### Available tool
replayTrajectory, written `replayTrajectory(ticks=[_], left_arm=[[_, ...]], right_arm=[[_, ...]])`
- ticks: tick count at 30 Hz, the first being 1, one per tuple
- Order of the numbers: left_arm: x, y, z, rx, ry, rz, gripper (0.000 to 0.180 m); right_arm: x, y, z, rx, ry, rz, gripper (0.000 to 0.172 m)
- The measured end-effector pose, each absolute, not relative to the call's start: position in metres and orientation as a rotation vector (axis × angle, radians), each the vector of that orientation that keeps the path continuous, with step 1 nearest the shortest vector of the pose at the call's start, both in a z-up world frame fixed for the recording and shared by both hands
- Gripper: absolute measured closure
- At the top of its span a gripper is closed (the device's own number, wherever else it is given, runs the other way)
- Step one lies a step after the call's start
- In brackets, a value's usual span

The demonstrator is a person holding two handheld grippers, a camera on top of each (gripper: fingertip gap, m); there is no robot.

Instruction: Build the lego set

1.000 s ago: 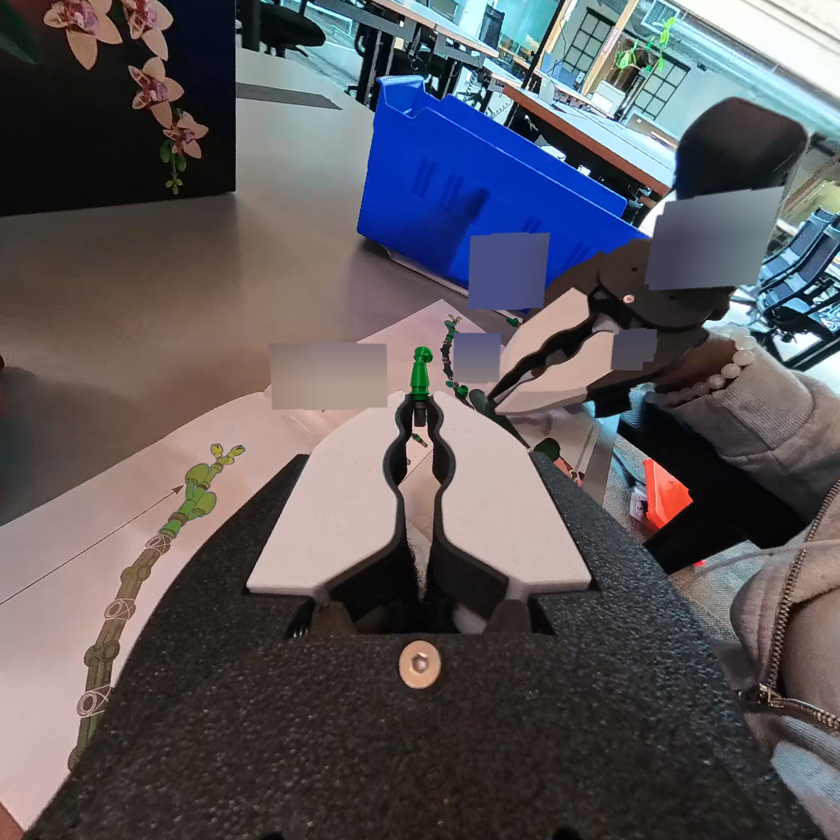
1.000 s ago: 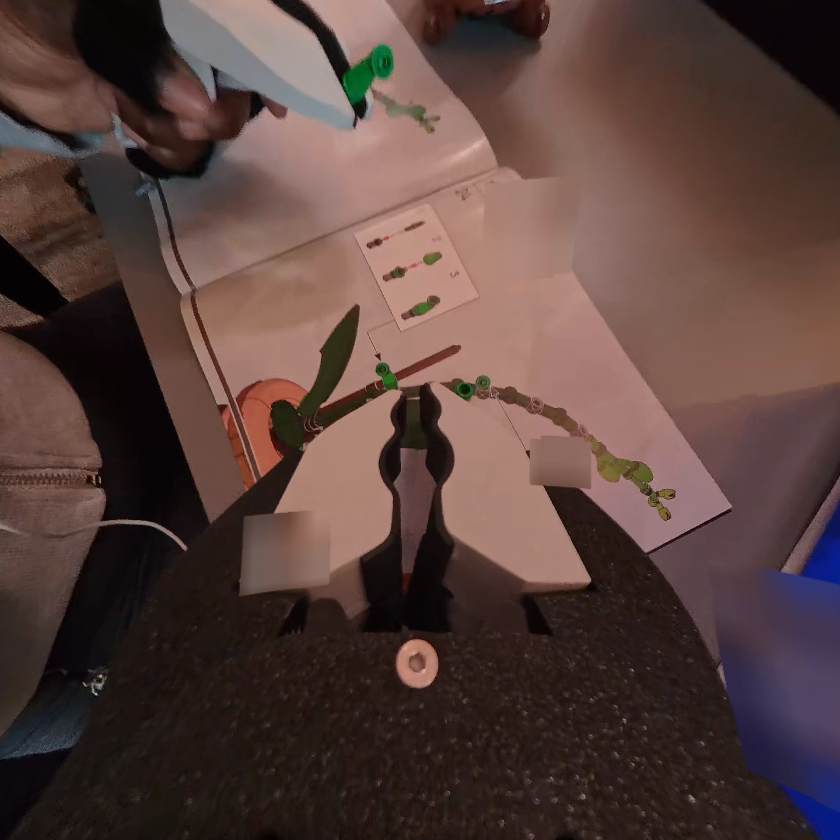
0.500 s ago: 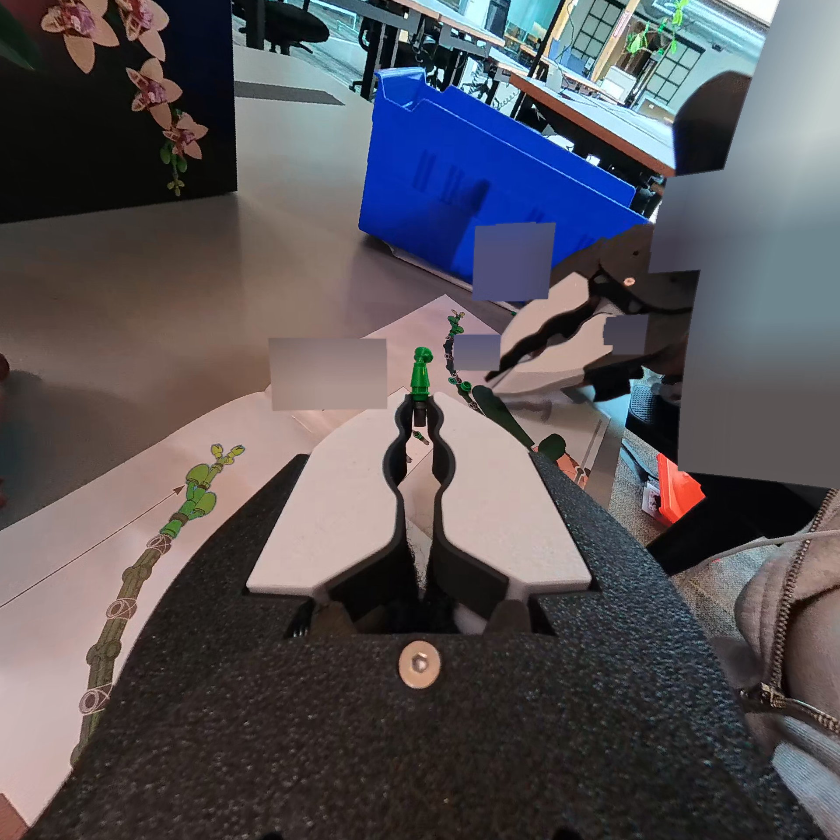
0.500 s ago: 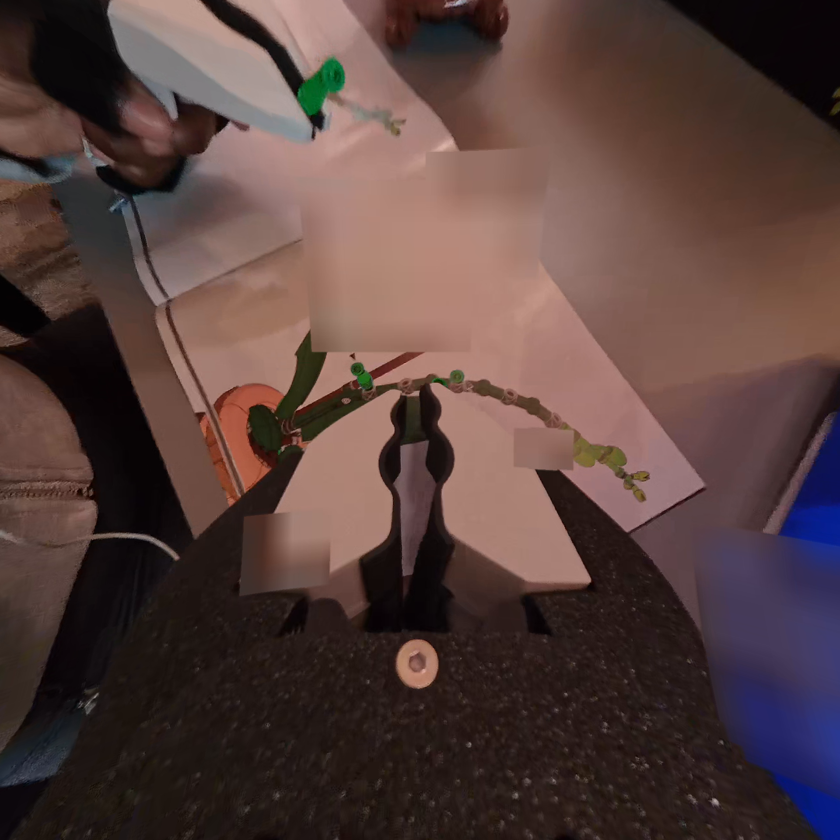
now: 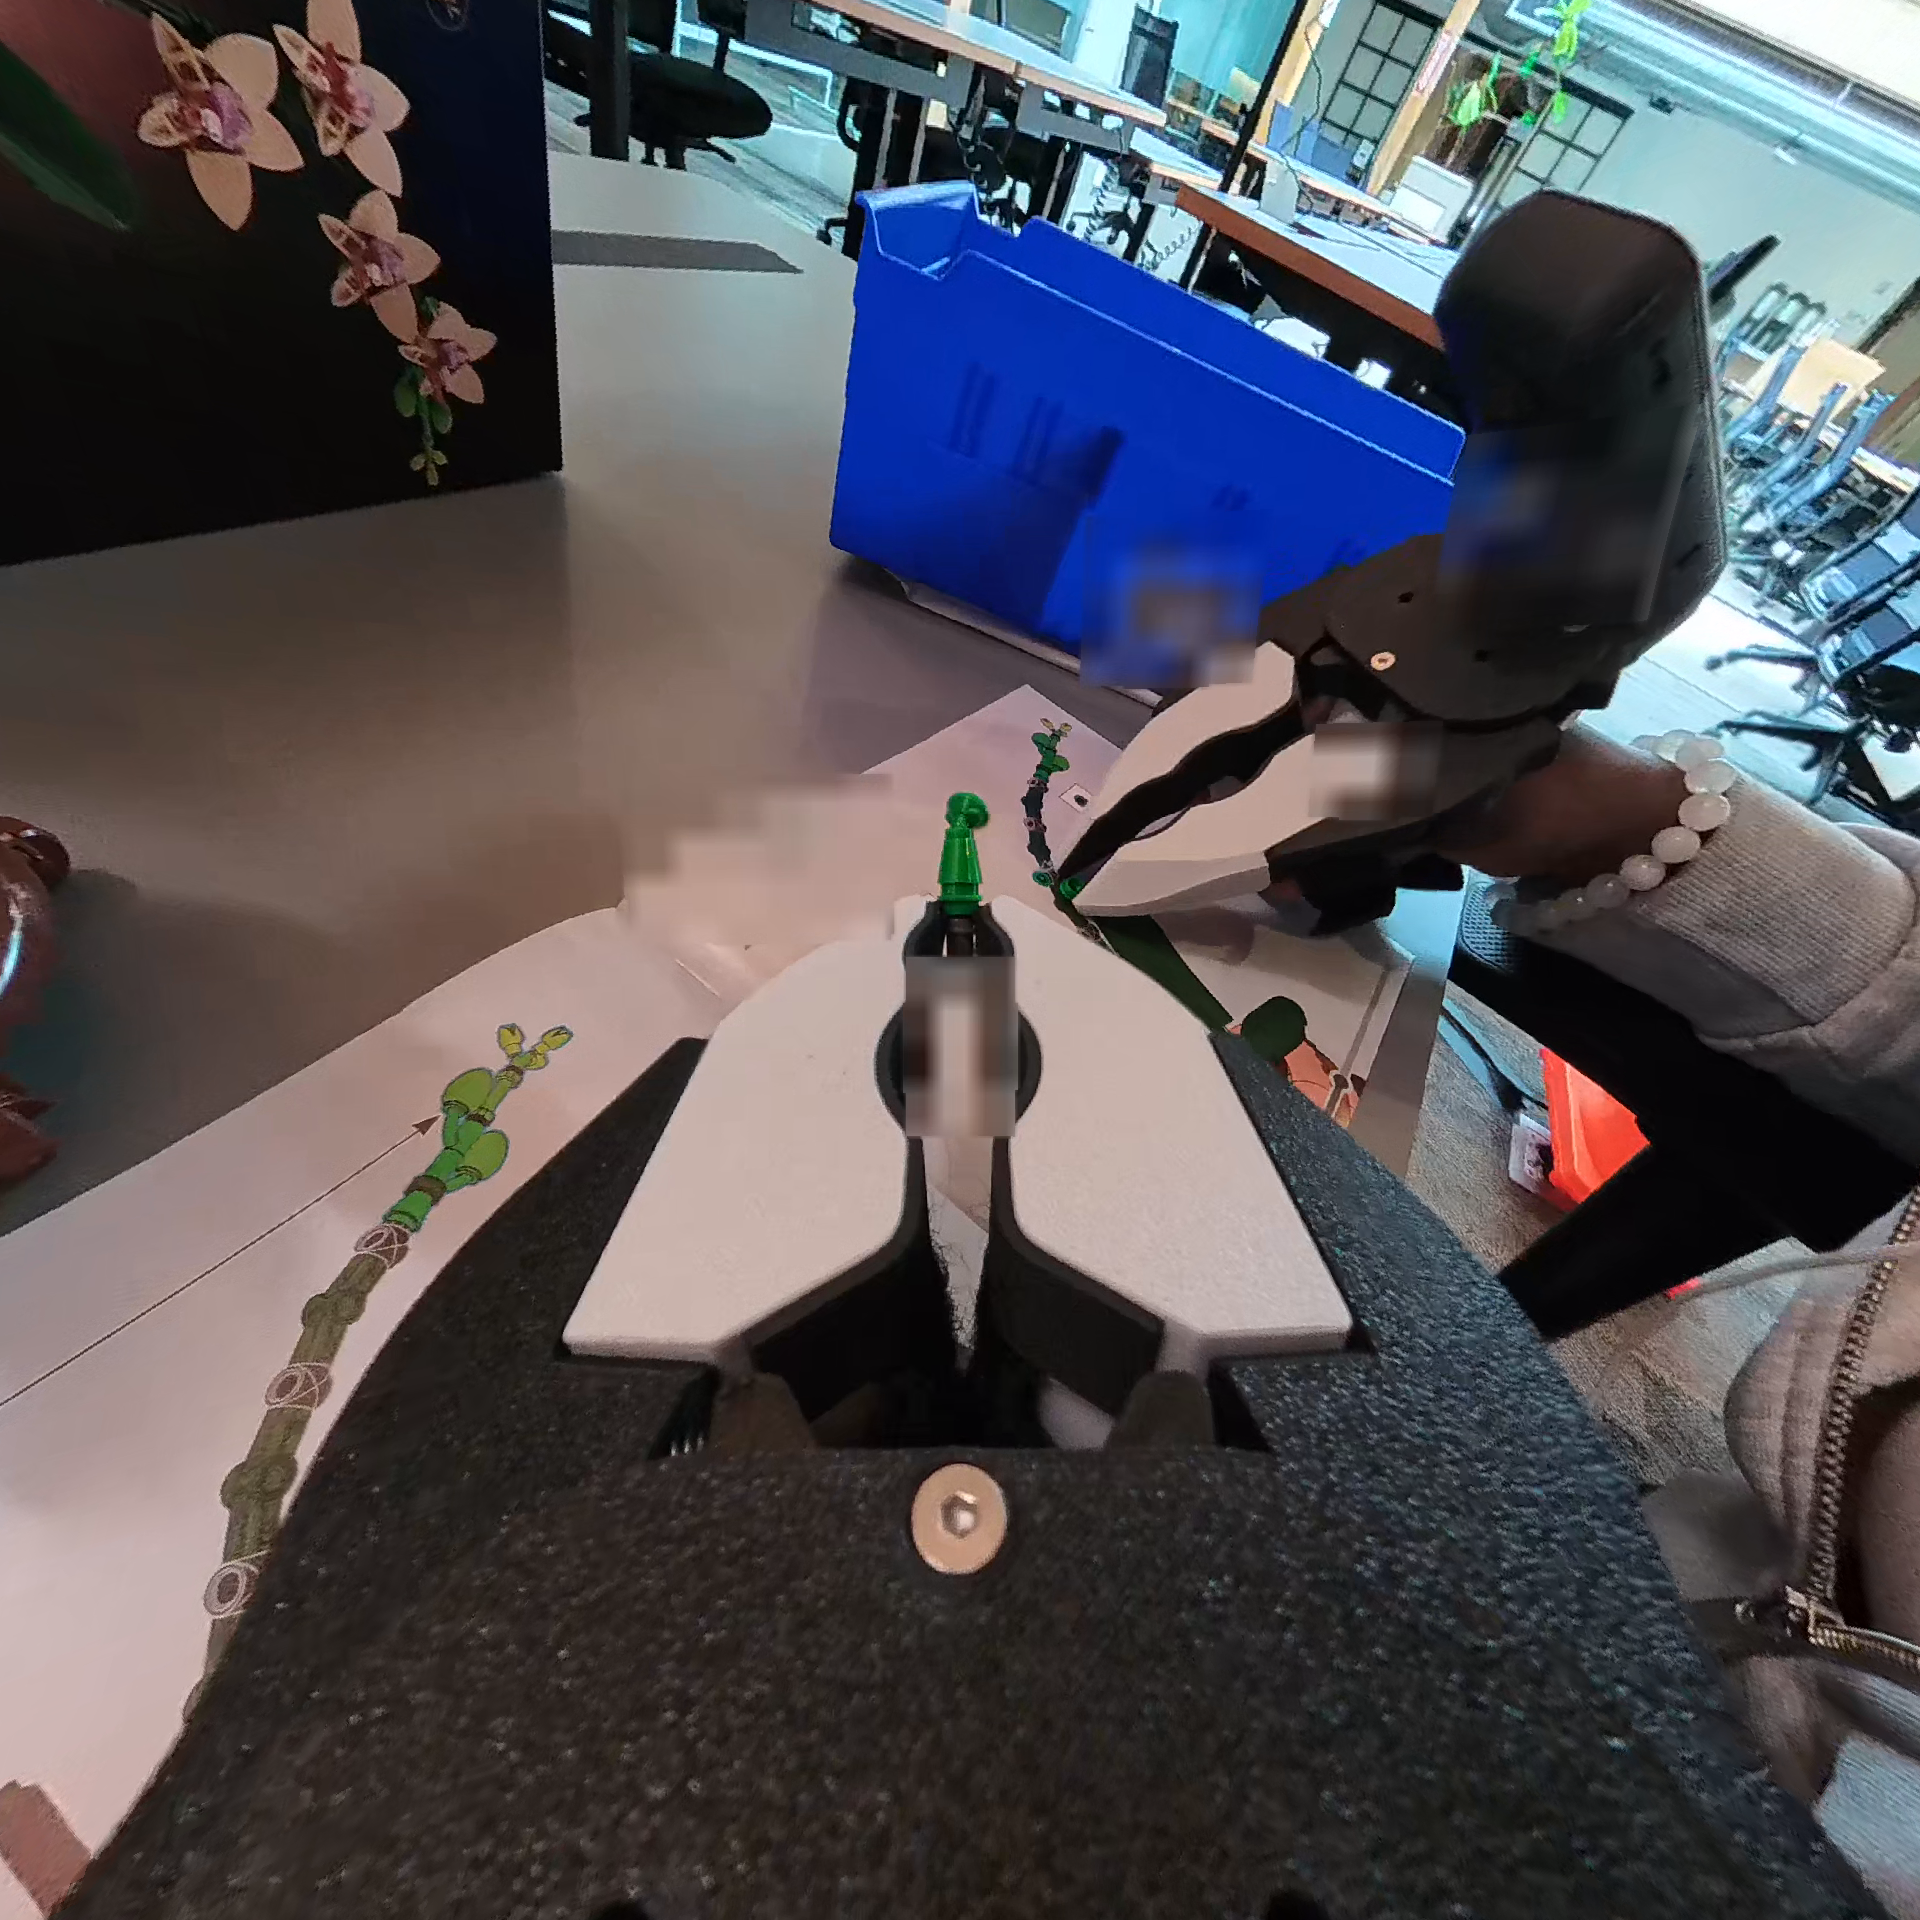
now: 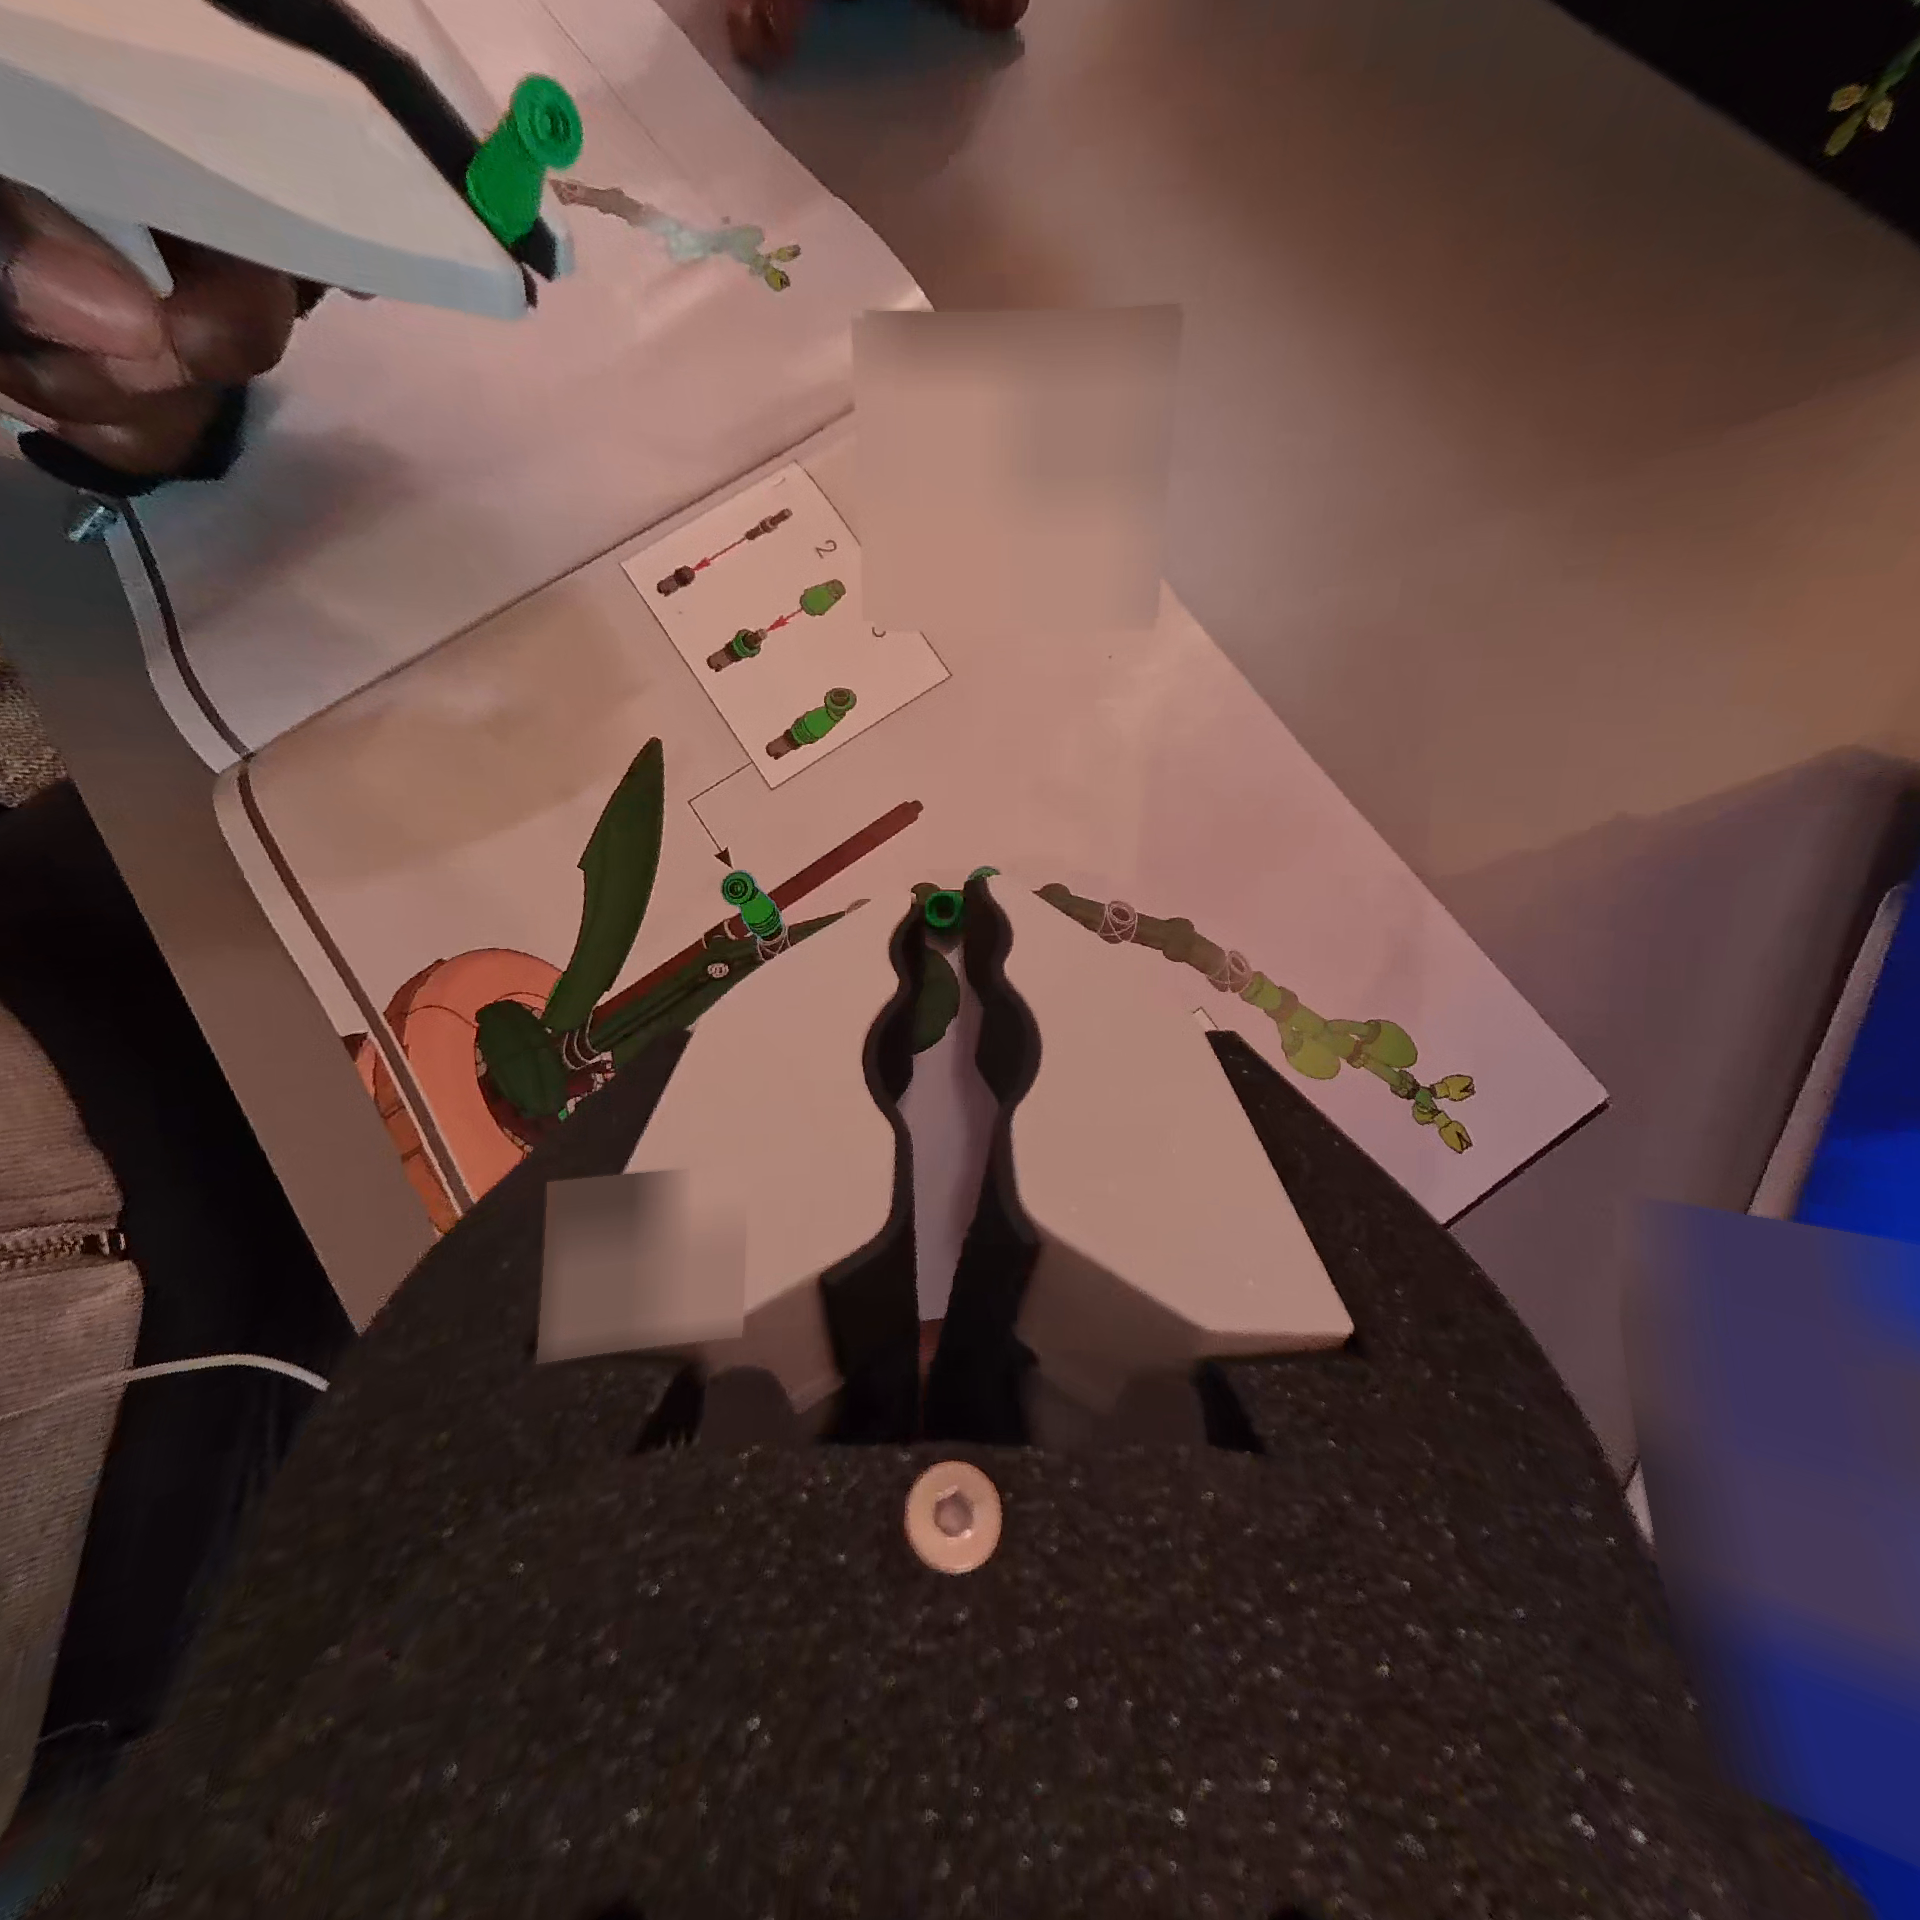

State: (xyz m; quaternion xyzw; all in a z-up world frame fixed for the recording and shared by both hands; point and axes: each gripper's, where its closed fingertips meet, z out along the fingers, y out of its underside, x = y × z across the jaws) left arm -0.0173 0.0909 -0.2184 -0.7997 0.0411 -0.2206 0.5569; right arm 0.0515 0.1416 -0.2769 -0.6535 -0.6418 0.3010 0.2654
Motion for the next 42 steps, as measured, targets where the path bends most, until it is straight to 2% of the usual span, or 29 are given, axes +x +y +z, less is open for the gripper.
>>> replayTrajectory(ticks=[35, 38, 42], left_arm=[[-0.017, 0.091, -0.218, -1.880, 0.095, -0.544, 0.175], [-0.017, 0.091, -0.218, -1.883, 0.093, -0.545, 0.175], [-0.017, 0.091, -0.218, -1.882, 0.092, -0.546, 0.175]], right_arm=[[0.051, 0.140, -0.275, -1.694, -1.751, 0.787, 0.166], [0.049, 0.139, -0.249, -1.617, -1.723, 0.788, 0.166], [0.080, 0.177, -0.167, -1.526, -1.544, 0.589, 0.165]])
